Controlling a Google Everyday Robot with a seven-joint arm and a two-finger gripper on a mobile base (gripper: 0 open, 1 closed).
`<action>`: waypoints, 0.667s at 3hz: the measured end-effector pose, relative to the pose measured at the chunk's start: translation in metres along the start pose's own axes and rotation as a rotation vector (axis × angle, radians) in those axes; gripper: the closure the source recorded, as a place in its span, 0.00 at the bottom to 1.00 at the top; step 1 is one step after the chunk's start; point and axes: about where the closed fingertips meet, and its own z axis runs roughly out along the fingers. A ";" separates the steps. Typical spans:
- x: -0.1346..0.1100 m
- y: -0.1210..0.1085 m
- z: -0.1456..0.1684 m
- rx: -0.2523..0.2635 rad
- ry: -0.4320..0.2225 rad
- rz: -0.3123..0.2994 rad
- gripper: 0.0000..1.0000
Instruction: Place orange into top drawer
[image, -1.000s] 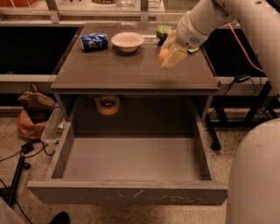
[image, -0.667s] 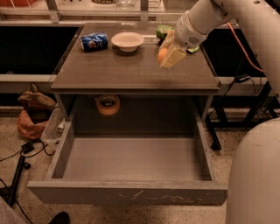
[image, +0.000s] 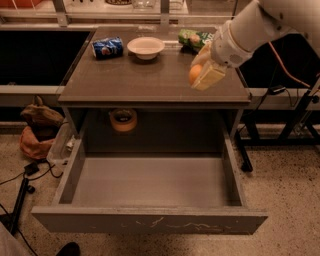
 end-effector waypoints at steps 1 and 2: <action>-0.010 0.053 -0.010 -0.017 0.002 -0.012 1.00; -0.010 0.106 0.012 -0.124 0.002 -0.004 1.00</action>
Offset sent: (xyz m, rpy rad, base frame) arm -0.1381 0.0351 -0.0820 -0.0219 0.2236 0.1133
